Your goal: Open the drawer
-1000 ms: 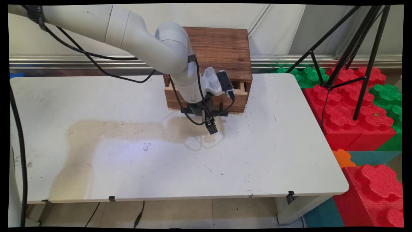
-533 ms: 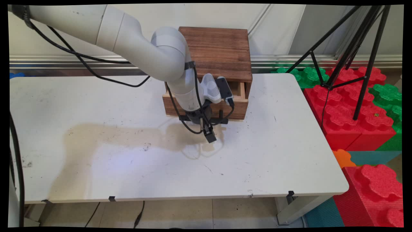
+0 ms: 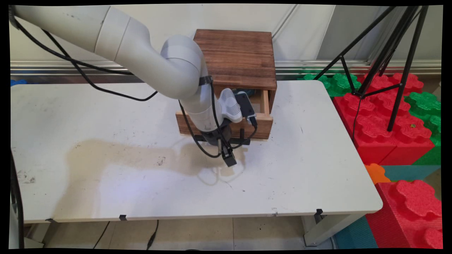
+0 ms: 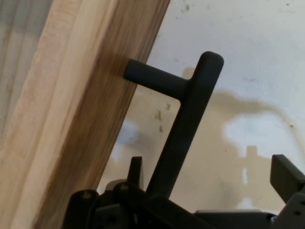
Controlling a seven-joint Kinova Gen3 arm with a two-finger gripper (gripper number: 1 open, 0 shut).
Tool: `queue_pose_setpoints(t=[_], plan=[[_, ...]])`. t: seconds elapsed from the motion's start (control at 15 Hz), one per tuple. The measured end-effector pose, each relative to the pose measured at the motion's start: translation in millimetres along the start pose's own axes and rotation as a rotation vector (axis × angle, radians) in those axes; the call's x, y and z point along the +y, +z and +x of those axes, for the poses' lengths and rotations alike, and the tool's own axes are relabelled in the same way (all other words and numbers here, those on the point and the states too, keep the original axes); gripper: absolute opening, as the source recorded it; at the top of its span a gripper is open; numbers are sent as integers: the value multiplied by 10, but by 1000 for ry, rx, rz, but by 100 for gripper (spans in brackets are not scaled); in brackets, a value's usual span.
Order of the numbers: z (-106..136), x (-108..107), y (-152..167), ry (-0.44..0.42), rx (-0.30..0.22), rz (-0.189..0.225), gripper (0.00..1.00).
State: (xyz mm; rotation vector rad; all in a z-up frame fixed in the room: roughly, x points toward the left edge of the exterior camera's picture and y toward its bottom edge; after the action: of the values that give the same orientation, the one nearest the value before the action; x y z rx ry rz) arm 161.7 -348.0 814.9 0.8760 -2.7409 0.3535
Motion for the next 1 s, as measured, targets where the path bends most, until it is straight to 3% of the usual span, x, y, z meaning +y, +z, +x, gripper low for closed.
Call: queue_pose_setpoints(t=[1.0], plan=[[-151, 488, -167, -7, -11, -31, 100]])
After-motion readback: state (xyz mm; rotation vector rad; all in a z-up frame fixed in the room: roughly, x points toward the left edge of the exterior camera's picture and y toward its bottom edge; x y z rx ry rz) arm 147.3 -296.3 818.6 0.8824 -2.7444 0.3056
